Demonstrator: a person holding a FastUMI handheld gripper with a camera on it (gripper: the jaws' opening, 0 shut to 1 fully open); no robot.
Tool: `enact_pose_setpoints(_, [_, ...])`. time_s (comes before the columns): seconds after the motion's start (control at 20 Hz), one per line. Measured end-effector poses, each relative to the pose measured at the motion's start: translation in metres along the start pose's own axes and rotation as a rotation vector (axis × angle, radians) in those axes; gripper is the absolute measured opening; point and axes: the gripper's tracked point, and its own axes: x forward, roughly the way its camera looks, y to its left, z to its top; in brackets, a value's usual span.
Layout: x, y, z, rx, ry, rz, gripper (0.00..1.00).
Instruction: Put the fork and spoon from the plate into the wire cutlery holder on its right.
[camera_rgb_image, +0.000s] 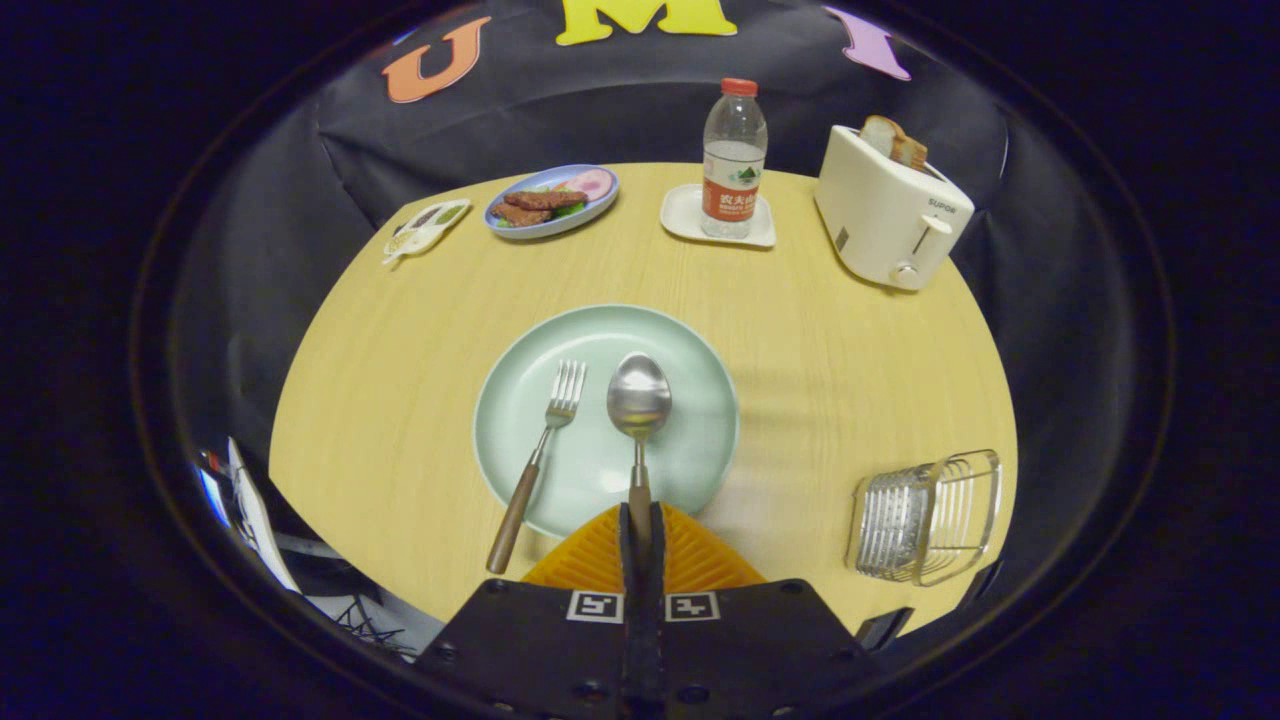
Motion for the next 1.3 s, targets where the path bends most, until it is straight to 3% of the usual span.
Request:
enact_pose_setpoints(0.1, [-0.037,-0.019,0.006,0.007,0.006,0.006,0.00])
enact_pose_setpoints(0.25, [-0.087,-0.076,0.013,0.022,-0.002,-0.066,0.00])
enact_pose_setpoints(0.5, [-0.129,-0.146,-0.016,0.145,0.079,-0.104,0.00])
enact_pose_setpoints(0.8, [-0.126,-0.177,-0.057,0.223,0.199,-0.096,0.01])
enact_pose_setpoints(1.15, [-0.104,-0.181,-0.065,0.294,0.250,-0.059,0.02])
enact_pose_setpoints(1.3, [-0.098,-0.184,-0.060,0.323,0.243,-0.058,0.09])
